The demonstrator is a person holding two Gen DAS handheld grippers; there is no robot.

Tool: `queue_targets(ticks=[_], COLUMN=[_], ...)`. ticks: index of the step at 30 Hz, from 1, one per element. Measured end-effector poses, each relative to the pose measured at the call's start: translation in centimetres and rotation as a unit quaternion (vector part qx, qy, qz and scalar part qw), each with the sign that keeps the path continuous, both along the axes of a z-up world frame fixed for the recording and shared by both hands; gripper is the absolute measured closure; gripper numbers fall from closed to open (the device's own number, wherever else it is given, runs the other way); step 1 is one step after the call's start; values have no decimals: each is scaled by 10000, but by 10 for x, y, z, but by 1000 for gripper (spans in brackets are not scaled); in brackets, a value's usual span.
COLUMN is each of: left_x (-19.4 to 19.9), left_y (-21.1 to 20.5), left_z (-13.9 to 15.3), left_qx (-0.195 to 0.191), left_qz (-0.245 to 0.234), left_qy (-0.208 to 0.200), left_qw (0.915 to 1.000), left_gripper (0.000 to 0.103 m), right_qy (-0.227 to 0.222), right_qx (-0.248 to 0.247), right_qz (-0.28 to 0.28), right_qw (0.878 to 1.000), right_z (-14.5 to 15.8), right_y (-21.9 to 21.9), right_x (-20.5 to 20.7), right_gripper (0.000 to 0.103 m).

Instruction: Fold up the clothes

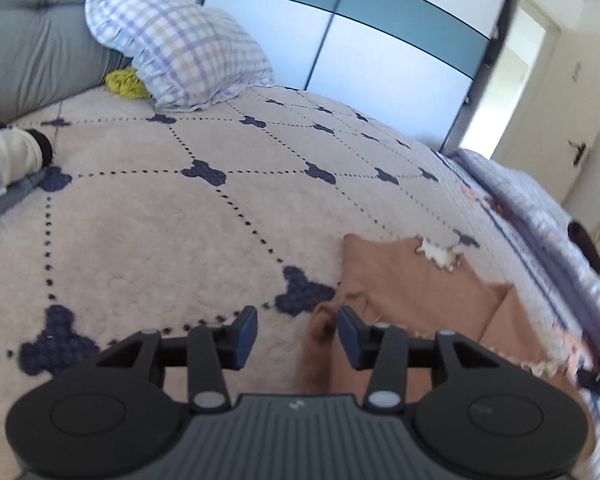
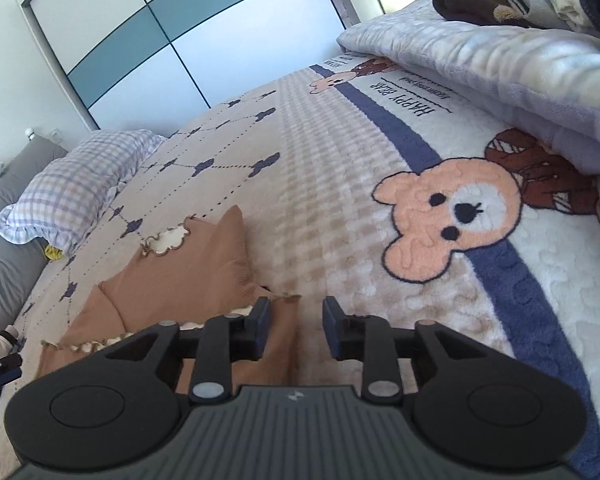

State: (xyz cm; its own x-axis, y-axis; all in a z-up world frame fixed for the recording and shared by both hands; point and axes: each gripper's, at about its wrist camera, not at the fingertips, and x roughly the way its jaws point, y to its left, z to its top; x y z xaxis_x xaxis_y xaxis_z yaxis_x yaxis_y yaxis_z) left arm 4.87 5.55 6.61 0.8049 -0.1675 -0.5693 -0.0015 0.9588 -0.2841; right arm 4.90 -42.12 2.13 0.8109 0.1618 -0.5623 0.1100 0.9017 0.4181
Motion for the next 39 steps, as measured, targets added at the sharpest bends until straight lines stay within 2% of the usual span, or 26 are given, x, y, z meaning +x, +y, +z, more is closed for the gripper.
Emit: queue_targets(ticks=[3,7,11,14,16,18,19,21,22,25,26,27,28,29,30,31,33,39], left_x=[-2,2,-9,-45,-67,-73,-72,-65,-62,-55,-52,-50,-48,-46,-44,-42,-41,-73], left_y=[4,-1,-3,6,9,5,1,-8,-13,-29,-35,-40,-44,-47,-48,-46,-38,-24], left_z=[-8,-10,-14,-11,-12,-18,-22,-28,-29,-32,-33,-33,-34,-33,-32,-32,-31,-14], left_qx=[-116,-487,-616,-620,-758,-824,-833,-951,-989,-965,-887,-808,-746,-647,-549,-638,-949,-1118], left_qz=[-312,-535,-430,-393,-468,-526,-517,-422,-399,-331,-295,-258,-256,-240,-249,-264,-289,-512], left_qy=[98,202,657,672,604,713,780,895,890,826,805,783,739,731,773,820,908,775], left_qw=[9994,9972,9950,9950,9942,9927,9921,9905,9903,9913,9924,9933,9941,9949,9952,9942,9909,9894], left_gripper=[44,25,25,22,14,14,14,14,10,4,4,5,15,23,47,65,78,83], right_qy=[46,178,215,94,14,30,78,170,181,249,226,181,170,175,175,182,193,-1], right_qx=[272,708,1158,1576,2072,2479,2499,2249,2165,2260,2173,2059,2000,1966,1974,1987,1876,1404], right_qz=[-60,49,374,354,303,424,499,569,586,555,507,471,417,355,313,283,277,647], right_qw=[9996,9973,9923,9868,9778,9678,9670,9726,9744,9722,9745,9773,9788,9797,9797,9795,9817,9880], right_z=[-10,-20,-23,-27,-34,-42,-44,-43,-43,-48,-49,-49,-49,-50,-50,-49,-44,-13], right_y=[-13,-16,-13,-29,-43,-46,-41,-24,-15,5,11,17,20,23,25,25,28,33], right_x=[-10,-17,-35,-69,-93,-104,-104,-98,-92,-76,-72,-67,-64,-61,-59,-59,-61,-80], right_gripper=[65,60,56,51,45,45,45,45,44,45,46,54,61,63,68,71,75,80])
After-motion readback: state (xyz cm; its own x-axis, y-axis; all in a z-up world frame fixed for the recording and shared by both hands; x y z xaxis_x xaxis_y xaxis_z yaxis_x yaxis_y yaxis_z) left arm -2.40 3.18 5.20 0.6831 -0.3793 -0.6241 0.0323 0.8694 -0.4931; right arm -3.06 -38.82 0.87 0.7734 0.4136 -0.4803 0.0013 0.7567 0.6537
